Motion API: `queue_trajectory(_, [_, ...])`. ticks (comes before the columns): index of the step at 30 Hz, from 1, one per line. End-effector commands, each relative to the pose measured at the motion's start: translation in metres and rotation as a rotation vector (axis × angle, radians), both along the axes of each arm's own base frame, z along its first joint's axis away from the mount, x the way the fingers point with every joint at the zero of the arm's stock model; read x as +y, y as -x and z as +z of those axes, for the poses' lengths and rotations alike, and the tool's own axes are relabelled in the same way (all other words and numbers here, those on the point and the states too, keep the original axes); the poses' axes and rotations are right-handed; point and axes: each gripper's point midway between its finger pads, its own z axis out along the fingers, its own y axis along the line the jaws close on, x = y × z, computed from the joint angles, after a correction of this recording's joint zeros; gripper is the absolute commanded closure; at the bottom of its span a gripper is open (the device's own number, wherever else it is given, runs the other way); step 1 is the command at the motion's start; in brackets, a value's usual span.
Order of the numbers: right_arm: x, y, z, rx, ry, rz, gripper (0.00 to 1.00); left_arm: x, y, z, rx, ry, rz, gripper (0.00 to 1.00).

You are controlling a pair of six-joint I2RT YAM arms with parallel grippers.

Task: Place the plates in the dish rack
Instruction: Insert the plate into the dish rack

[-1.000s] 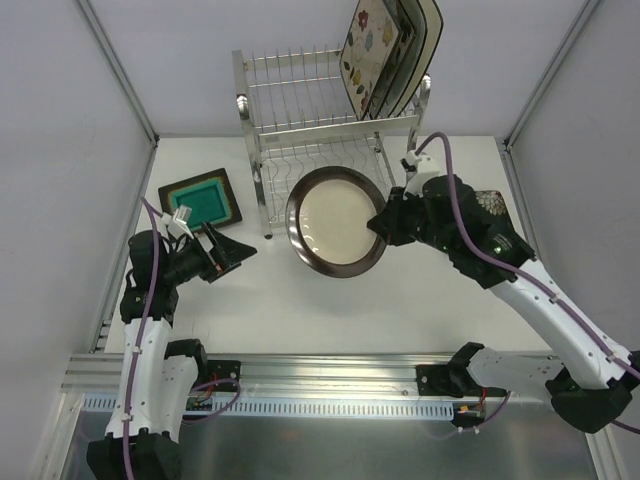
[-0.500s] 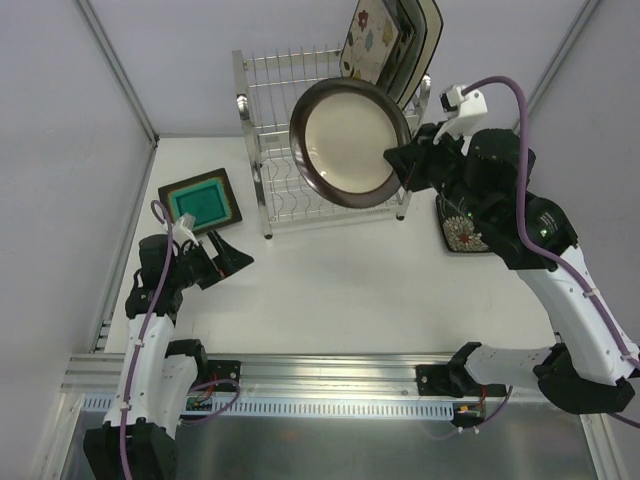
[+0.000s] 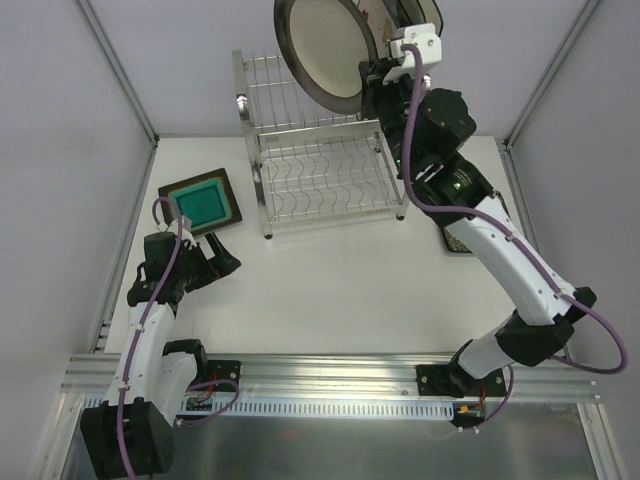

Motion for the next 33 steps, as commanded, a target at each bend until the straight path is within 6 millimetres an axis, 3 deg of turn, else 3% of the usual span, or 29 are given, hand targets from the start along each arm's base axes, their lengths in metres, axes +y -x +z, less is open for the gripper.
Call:
queue_trajectory(1, [-0.067,0.026,0.120,-0.351,-0.279,-0.204,1.00,0.010,-0.008,0.010,-0.038,-0.076,0.002,0.01])
queue_trajectory(9, [-0.061,-0.007,0.119,-0.408,-0.239,-0.390,0.99,0.013,-0.008,0.008,-0.032,-0.091,0.013,0.01])
queue_trajectory(17, [-0.059,-0.048,0.083,-0.300,-0.231,-0.521,0.99,0.013,-0.008,0.005,-0.016,-0.089,0.008,0.01])
queue_trajectory(25, [-0.062,-0.069,0.048,-0.198,-0.225,-0.579,0.99,0.011,-0.008,0.005,-0.014,-0.080,0.000,0.01])
queue_trajectory(33, [-0.052,-0.081,0.030,-0.151,-0.213,-0.570,0.99,0.011,-0.008,0.006,-0.017,-0.080,0.000,0.01])
